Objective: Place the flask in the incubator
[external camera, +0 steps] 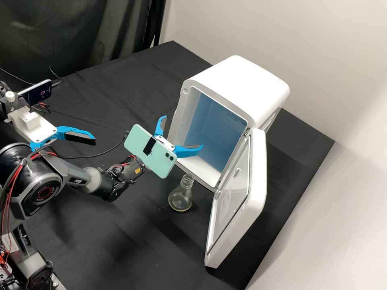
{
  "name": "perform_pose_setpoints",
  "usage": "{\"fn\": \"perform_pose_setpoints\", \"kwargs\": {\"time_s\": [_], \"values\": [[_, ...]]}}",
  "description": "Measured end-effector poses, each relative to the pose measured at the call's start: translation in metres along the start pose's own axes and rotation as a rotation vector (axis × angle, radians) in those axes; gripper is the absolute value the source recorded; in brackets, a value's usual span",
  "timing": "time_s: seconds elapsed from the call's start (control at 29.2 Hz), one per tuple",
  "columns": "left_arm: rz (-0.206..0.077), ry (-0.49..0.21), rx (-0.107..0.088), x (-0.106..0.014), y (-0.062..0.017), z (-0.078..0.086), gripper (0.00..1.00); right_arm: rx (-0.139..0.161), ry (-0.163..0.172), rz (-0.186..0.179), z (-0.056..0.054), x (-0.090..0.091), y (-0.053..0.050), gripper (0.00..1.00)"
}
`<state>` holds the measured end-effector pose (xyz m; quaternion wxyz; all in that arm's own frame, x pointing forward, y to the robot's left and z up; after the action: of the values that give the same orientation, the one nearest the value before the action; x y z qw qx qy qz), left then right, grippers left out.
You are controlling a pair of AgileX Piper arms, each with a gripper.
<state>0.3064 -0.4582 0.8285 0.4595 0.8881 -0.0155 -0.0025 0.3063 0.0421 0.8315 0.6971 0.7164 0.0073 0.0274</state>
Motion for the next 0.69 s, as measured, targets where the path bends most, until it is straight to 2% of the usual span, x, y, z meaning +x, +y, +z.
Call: {"fn": "perform_pose_setpoints", "kwargs": {"time_s": [0.41,0.45,0.55,0.69], "values": [[0.0,-0.001,0.001,0.0,-0.0001,0.0,1.0,0.0,0.0,0.0,0.0,0.0,0.0,1.0],[-0.003,-0.003,0.009,0.0,-0.0009,0.001,1.0,0.0,0.0,0.0,0.0,0.0,0.0,1.0],[-0.019,-0.007,0.008,-0.004,-0.0052,0.002,1.0,0.0,0.0,0.0,0.0,0.0,0.0,1.0],[-0.046,0.003,0.007,-0.016,-0.016,-0.001,1.0,0.0,0.0,0.0,0.0,0.0,0.0,1.0]]}}
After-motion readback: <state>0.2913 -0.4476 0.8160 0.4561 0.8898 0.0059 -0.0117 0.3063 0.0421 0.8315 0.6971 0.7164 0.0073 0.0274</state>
